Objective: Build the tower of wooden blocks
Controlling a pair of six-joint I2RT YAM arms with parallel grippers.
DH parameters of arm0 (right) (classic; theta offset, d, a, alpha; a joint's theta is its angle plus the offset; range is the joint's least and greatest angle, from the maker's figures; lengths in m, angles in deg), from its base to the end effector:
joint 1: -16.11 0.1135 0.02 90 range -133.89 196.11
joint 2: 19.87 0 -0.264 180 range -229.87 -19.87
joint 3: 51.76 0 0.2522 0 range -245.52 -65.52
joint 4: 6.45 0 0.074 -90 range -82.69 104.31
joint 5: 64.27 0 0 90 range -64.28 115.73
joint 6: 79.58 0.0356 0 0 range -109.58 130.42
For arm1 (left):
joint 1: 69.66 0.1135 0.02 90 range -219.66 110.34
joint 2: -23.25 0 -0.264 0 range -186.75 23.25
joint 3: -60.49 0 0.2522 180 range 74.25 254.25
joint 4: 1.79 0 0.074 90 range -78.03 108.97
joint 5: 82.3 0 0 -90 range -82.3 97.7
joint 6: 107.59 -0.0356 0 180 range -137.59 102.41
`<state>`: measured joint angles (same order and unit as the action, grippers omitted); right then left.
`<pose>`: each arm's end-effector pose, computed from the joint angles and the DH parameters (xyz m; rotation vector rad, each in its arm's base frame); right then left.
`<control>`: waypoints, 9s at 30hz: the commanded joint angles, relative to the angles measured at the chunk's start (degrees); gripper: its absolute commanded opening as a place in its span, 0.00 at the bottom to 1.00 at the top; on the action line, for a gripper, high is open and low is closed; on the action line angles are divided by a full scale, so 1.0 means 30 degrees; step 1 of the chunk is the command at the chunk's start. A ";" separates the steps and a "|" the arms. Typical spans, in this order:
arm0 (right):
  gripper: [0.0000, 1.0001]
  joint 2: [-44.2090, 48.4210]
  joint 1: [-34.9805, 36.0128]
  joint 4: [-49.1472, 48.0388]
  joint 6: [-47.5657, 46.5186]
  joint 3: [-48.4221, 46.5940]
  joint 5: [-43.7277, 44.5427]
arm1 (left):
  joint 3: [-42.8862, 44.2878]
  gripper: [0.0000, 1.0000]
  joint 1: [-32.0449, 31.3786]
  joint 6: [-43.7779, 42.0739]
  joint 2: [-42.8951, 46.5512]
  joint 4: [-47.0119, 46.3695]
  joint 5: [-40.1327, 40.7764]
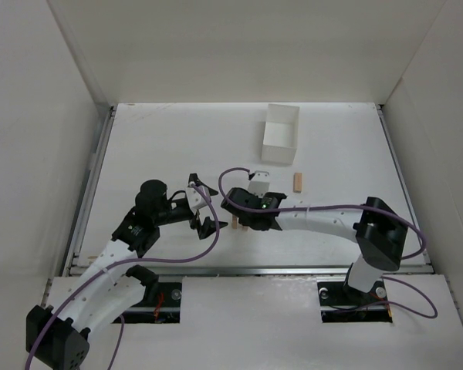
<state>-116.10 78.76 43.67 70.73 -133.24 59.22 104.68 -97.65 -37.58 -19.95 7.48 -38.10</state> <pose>0.1721 0.2899 0.2179 0.1131 2.4279 0.1265 0.1448 -0.1058 0.2843 1.2054 1.2456 -0.7843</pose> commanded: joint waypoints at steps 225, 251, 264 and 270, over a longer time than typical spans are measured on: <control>0.92 0.0810 -0.0375 0.0481 -0.2989 -0.3412 -0.0849 | 0.1832 1.00 0.0597 0.1970 0.1773 -0.0518 0.0615; 0.67 -0.3726 -1.4468 -0.2042 -1.1081 -0.3265 -0.6155 | 0.4357 1.00 0.3323 0.5432 -0.1567 -0.1811 0.3929; 0.38 -0.4780 -1.4673 -0.2862 -1.1491 -0.2972 -0.8001 | 0.4152 1.00 0.3909 0.5022 -0.2299 -0.2018 0.2494; 0.00 -0.2707 -1.4673 -0.4059 -1.2513 -0.1569 -0.9372 | 0.4152 1.00 0.3909 0.5022 -0.2299 -0.2429 0.0976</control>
<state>-129.65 34.50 35.12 35.24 -139.91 34.78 115.13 -86.04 -21.99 -27.30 3.68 -30.89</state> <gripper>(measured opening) 0.294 0.997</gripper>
